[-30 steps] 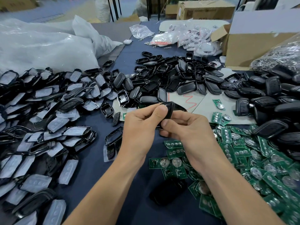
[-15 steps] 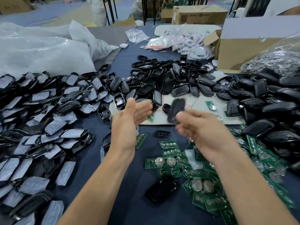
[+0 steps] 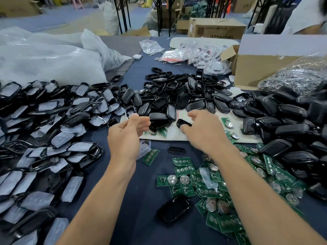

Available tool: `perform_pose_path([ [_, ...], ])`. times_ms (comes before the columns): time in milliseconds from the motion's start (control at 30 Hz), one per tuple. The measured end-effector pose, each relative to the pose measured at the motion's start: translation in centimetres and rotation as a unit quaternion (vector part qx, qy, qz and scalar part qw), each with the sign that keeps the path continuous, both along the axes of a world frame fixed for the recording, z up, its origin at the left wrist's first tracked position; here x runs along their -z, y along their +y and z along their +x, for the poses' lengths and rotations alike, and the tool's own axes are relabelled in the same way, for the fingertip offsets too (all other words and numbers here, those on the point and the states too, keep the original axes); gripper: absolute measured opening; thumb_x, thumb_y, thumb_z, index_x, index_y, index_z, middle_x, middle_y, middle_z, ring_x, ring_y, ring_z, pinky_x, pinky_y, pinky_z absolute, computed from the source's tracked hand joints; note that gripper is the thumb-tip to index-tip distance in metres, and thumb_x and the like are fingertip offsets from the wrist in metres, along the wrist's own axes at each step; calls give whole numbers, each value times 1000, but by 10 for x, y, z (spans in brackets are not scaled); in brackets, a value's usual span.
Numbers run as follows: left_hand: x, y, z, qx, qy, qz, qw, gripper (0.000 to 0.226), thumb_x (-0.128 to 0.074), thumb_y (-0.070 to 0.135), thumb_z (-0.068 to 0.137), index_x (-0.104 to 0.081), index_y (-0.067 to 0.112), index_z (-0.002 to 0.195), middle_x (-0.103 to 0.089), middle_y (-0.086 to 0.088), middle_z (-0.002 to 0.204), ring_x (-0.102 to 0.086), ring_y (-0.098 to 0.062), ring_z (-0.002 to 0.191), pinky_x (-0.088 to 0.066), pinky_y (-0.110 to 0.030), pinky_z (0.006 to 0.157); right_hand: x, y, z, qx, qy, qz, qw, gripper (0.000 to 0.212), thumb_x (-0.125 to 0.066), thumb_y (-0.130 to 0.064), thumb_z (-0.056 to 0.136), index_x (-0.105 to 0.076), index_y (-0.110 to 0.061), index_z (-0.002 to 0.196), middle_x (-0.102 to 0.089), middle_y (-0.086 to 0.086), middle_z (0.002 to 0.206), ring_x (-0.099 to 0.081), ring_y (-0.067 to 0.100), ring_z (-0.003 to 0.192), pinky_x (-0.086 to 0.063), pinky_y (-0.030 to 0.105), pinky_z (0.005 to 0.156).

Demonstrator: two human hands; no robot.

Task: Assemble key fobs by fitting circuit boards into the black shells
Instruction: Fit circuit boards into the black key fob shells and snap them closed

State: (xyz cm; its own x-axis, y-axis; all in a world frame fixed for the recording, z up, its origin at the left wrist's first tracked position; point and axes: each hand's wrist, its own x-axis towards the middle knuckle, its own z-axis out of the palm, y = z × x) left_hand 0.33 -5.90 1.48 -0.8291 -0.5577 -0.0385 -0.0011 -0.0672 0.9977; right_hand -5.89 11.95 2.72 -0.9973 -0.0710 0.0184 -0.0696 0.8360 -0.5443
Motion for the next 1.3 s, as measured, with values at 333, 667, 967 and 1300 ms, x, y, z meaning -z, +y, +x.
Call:
perform_pose_path([
  [333,0,19,6,155,15,-114,981,19,-76,28,86,-81,47,87,-80,13,86,-76,-6,76,-60,-22,63,6,-18,51,-30,108,-155,981,8,-69,-25,89,-74,-23,83,-68,-8,65,-60,13,64,-46,31,60],
  [667,-5,2,1,100,-1,88,991,15,-72,11,95,-79,20,104,-81,-4,94,-77,-16,84,-62,-31,74,-4,-1,58,-63,63,-90,992,11,-75,-27,83,-77,-32,74,-65,-24,57,-63,-2,64,-51,18,60],
  [967,-5,-5,-1,97,-2,108,989,24,-56,23,107,-76,12,99,-80,-14,96,-74,-21,71,-58,-25,56,-11,-8,73,-118,22,127,985,24,-72,-47,84,-66,-26,94,-68,-3,90,-61,26,85,-39,33,72],
  [1300,-5,-4,-1,215,-52,145,964,30,-44,22,110,-68,5,112,-80,-12,98,-76,-17,75,-58,-24,59,-11,3,56,9,41,-314,948,27,-67,-19,94,-72,-10,68,-62,3,50,-48,11,42,-37,21,43],
])
